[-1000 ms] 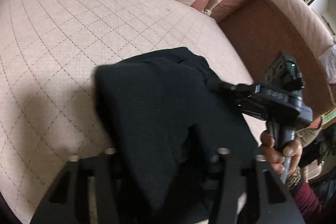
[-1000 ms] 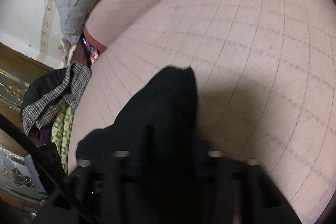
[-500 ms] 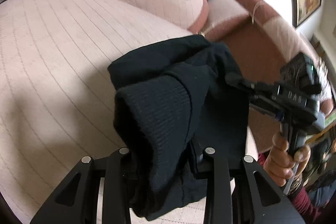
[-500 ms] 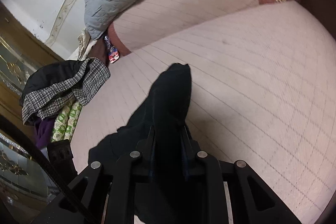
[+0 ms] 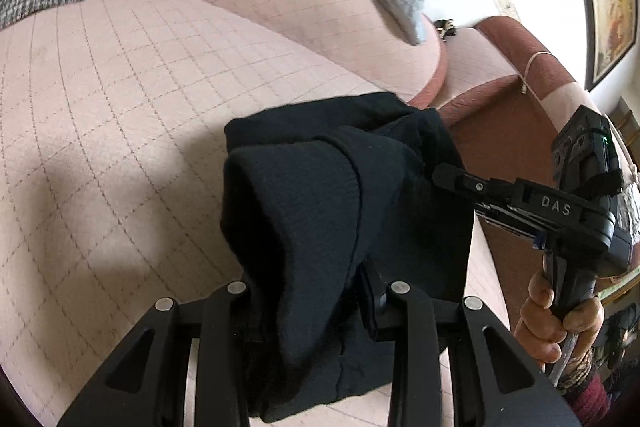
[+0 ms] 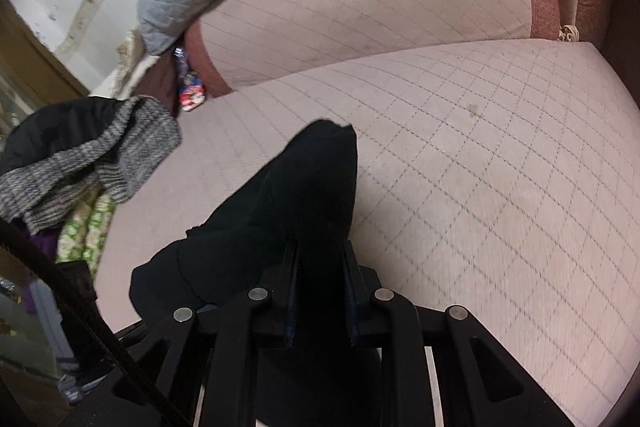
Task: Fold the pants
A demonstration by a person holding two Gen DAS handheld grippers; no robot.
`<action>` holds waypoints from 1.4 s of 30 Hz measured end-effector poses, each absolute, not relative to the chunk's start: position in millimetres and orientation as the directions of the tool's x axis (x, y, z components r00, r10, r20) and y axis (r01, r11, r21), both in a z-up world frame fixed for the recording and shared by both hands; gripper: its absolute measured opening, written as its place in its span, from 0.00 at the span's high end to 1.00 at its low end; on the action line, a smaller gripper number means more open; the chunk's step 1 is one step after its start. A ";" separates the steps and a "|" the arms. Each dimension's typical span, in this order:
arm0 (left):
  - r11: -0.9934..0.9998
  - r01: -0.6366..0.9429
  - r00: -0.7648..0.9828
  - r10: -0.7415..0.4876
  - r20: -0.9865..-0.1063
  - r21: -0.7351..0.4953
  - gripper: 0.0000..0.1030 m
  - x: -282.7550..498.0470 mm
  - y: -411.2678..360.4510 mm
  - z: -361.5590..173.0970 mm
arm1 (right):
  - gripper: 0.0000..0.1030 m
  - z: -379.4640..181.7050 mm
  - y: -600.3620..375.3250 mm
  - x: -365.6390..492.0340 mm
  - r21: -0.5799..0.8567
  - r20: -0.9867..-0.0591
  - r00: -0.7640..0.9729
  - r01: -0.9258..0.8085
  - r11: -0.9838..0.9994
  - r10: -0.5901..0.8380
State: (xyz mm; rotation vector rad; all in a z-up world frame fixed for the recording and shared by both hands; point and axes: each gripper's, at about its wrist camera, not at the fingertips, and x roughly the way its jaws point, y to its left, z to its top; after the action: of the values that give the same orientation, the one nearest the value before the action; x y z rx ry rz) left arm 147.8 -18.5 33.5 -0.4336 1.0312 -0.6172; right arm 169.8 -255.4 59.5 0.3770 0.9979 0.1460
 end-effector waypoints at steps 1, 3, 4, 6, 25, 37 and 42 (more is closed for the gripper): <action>0.751 0.260 0.364 -0.658 -0.659 -0.607 0.69 152.2 -18.4 29.8 | 0.80 53.7 -254.5 176.6 0.359 -0.801 0.532 0.061 0.931 0.275; 0.750 0.241 0.356 -0.658 -0.664 -0.615 0.67 158.7 -10.9 22.1 | 0.80 42.3 -252.5 186.5 0.316 -0.823 0.518 0.076 0.946 0.233; 0.751 0.229 0.354 -0.657 -0.665 -0.620 0.65 161.7 -6.8 19.4 | 0.80 35.4 -251.6 189.6 0.290 -0.835 0.509 0.086 0.953 0.209; 0.752 0.197 0.363 -0.652 -0.666 -0.629 0.64 167.9 0.5 17.0 | 0.80 22.2 -250.3 195.3 0.244 -0.858 0.487 0.107 0.964 0.163; 0.784 0.204 0.560 -0.584 -0.587 -0.586 0.46 153.8 32.9 63.1 | 0.50 70.8 -254.3 120.2 0.180 -0.800 0.595 0.115 0.977 0.077; 0.836 0.181 0.425 -0.542 -0.725 -0.519 0.39 176.7 5.9 19.2 | 0.36 0.8 -253.7 75.5 0.306 -0.858 0.482 0.204 0.930 0.176; 0.851 0.174 0.477 -0.514 -0.713 -0.496 0.37 164.4 19.3 35.4 | 0.36 16.4 -259.6 60.2 0.369 -0.824 0.527 0.220 0.903 0.209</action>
State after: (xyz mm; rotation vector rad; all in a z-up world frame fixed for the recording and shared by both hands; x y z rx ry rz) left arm 164.4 19.3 35.4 -0.3824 0.9905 -0.4328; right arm 60.2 -259.6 16.4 0.4648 1.0255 -0.0070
